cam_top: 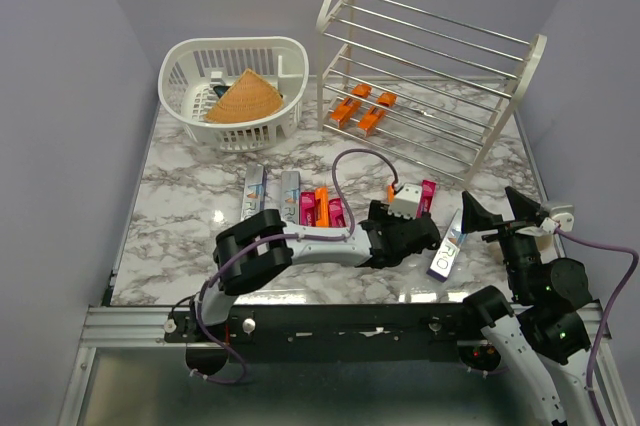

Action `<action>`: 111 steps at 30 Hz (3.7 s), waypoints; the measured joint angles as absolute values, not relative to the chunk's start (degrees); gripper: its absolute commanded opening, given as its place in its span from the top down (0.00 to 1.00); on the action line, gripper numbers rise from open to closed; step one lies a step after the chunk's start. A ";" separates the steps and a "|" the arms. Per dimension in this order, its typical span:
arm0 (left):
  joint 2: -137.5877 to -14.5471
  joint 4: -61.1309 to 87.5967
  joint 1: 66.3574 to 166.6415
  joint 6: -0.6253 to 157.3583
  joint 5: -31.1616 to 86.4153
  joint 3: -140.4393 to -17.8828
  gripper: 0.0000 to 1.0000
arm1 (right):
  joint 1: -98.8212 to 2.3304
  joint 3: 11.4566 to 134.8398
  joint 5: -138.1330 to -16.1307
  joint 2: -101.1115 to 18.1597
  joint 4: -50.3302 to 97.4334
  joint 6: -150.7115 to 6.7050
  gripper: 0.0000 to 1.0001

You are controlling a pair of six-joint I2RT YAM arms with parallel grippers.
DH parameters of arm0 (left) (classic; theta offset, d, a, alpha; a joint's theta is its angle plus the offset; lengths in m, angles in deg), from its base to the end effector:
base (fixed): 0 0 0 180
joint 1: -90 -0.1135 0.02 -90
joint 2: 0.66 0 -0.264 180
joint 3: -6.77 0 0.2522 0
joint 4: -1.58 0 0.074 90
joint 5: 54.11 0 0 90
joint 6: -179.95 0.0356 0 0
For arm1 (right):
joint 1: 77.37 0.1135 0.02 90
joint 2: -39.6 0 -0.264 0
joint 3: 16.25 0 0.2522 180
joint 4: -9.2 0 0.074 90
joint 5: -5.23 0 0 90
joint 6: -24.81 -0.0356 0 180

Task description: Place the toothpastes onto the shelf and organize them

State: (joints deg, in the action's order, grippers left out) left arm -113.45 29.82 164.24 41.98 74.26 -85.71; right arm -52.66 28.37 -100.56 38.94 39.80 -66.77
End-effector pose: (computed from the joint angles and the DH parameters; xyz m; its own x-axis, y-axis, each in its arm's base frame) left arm 0.1370 -0.4042 0.1930 -0.6139 0.0310 -0.7888 0.2792 0.9432 -0.1802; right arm 0.0430 0.0091 0.3166 0.2054 0.1237 -0.9708 -0.1675 0.9818 0.0897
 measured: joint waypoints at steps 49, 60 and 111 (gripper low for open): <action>-113.17 11.11 164.02 54.00 76.73 -69.93 0.59 | -52.66 28.39 -100.56 38.94 39.84 -66.77 0.00; -109.45 6.91 161.79 57.24 73.10 -65.99 0.63 | -52.66 28.39 -100.54 38.94 39.86 -66.77 0.00; -134.87 9.51 136.87 73.15 46.94 -109.91 0.55 | -52.18 28.39 -100.56 38.94 39.84 -66.75 0.00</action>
State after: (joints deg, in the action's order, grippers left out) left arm -134.87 9.51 136.87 73.15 46.94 -109.91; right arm -52.18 28.39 -100.56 38.94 39.84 -66.75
